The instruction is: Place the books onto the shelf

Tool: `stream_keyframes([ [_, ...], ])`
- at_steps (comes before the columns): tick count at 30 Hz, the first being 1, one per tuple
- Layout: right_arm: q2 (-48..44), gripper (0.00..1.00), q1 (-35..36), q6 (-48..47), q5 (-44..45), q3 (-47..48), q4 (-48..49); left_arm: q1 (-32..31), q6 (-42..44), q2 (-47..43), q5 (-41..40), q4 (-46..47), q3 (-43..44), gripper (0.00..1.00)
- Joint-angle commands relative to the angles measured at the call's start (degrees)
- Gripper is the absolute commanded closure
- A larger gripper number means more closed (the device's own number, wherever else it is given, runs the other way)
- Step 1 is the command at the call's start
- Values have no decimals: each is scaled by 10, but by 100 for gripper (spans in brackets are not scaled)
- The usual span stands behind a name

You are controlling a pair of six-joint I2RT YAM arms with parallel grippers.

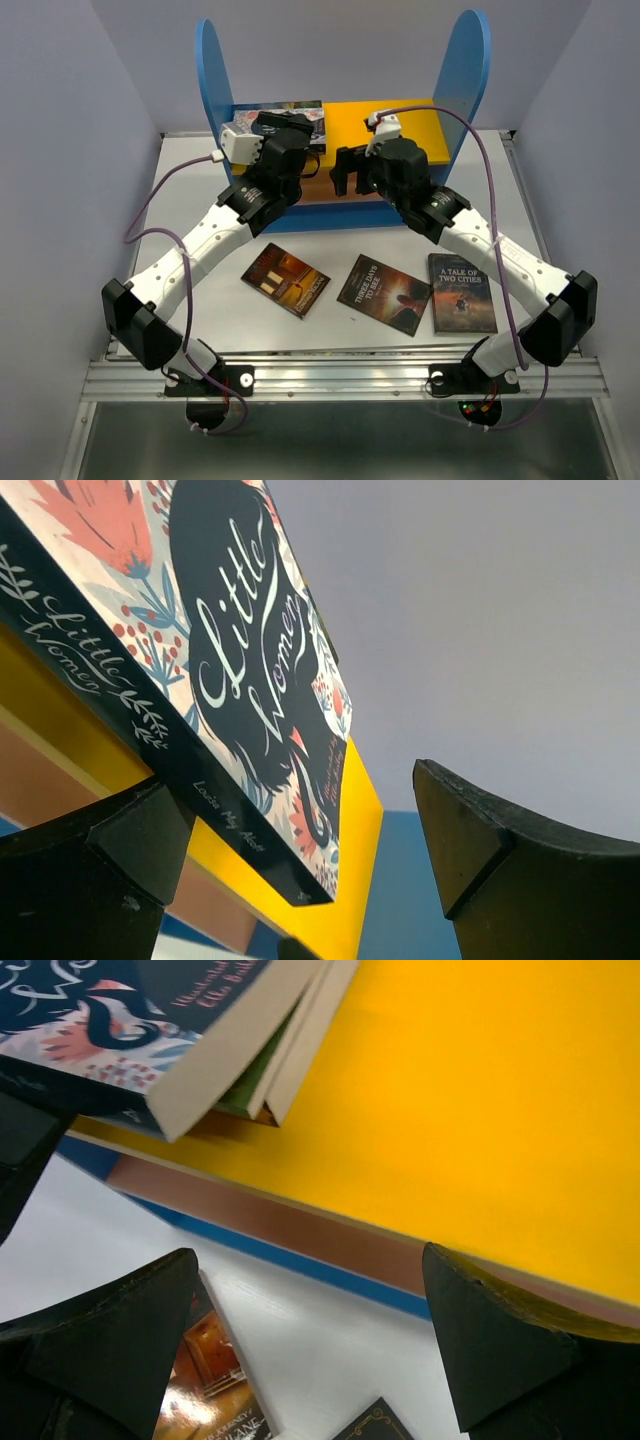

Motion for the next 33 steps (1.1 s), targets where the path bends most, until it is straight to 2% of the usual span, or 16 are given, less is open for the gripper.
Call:
stream_keyframes([
  [1, 31, 0, 0, -52, -79, 64, 14, -2, 41, -42, 32, 34, -6, 2],
  [3, 42, 1, 0, -61, -99, 80, 14, -2, 52, -50, 34, 45, -18, 2],
  [9, 77, 18, 0, -83, -145, 127, 14, -1, 67, -55, 44, 48, -29, 1],
  [13, 96, 23, 0, -94, -174, 148, 14, 3, 78, -53, 62, 58, -38, 1],
  [17, 116, 29, 0, -106, -186, 173, 14, 7, 82, -51, 74, 57, -44, 1],
  [22, 133, 42, 0, -113, -189, 193, 12, 17, 92, -58, 98, 58, -54, 1],
  [31, 162, 50, 0, -103, -203, 226, 20, 23, 129, -123, 116, 60, -100, 1],
  [33, 167, 51, 0, -96, -198, 230, 25, 24, 137, -138, 111, 64, -118, 4],
])
